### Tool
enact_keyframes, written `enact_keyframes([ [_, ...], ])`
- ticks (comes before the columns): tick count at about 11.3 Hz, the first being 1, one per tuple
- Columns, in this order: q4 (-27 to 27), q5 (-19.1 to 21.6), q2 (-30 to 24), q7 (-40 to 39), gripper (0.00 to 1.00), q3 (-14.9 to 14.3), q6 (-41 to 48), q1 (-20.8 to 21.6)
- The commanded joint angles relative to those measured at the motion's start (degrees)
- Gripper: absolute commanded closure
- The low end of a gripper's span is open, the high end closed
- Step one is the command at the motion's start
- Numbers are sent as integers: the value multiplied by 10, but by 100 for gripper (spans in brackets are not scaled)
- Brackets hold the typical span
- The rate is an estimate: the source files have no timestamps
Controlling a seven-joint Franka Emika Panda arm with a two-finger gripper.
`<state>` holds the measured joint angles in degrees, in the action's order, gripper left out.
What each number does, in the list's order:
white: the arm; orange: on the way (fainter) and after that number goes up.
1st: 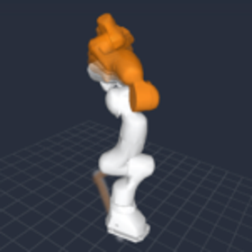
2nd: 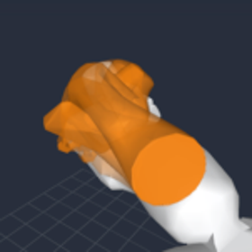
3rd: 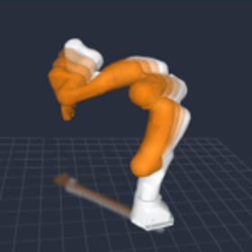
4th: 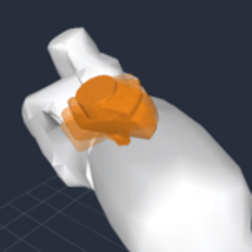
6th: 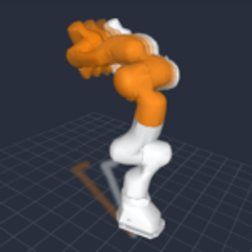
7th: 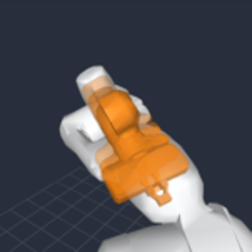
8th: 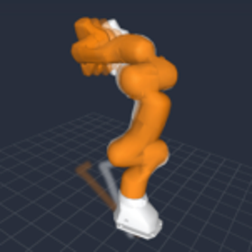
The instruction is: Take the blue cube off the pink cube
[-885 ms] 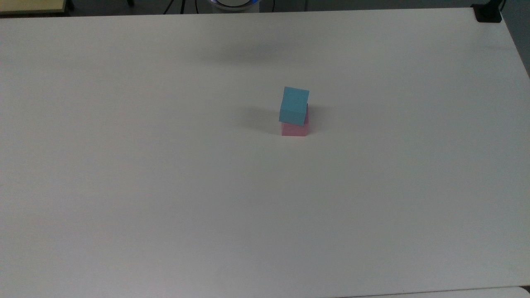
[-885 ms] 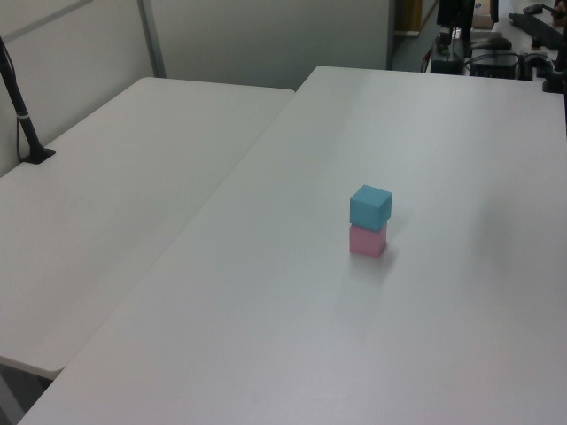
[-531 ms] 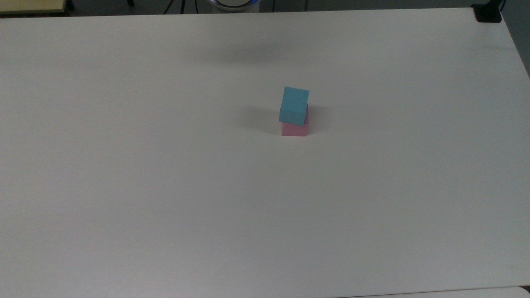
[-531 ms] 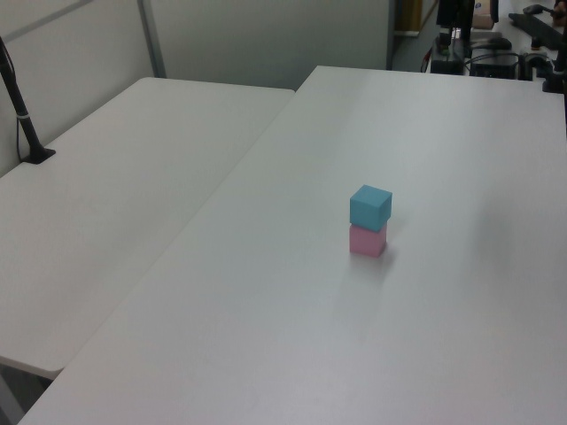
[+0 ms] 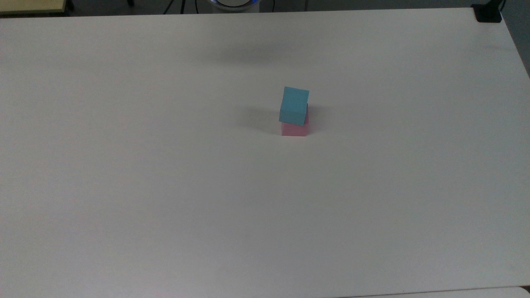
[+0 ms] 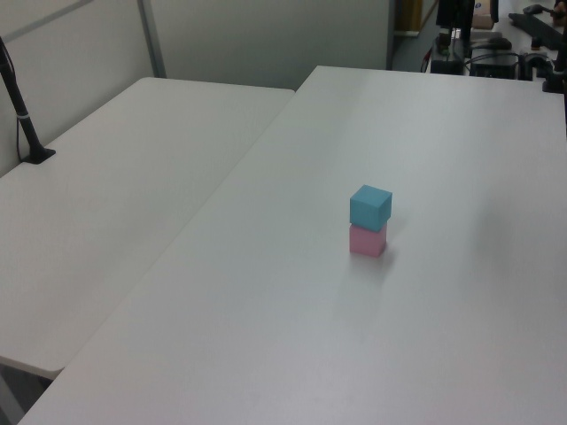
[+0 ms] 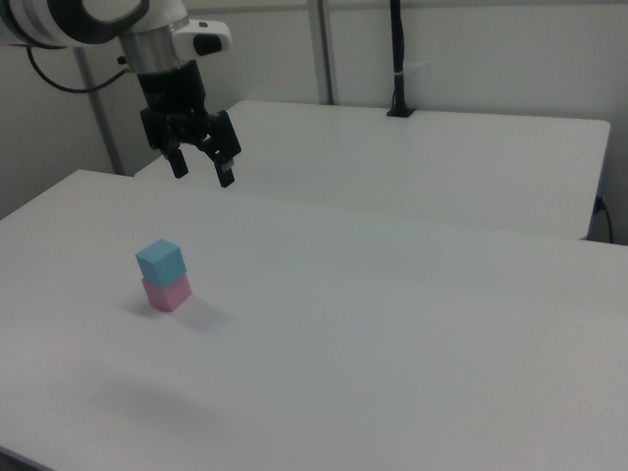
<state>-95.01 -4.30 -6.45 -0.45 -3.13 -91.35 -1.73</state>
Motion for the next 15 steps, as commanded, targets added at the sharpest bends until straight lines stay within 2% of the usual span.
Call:
enact_keyframes([
  [1, 1, 2, -1, 14, 0, -2, -2, 8],
  [6, -1, 3, 1, 2, 0, -2, 1, 16],
  [9, -4, 3, 34, -152, 0, -2, 5, 49],
  [10, -4, 3, 49, -151, 0, -2, -1, 60],
  [11, -3, 23, 67, -129, 0, -2, -6, 77],
  [12, -4, 57, 81, -85, 0, -2, -26, 88],
  [14, -4, 77, 110, 5, 0, -2, -51, 120],
  [15, -4, 111, 125, 28, 0, -1, -56, 125],
])
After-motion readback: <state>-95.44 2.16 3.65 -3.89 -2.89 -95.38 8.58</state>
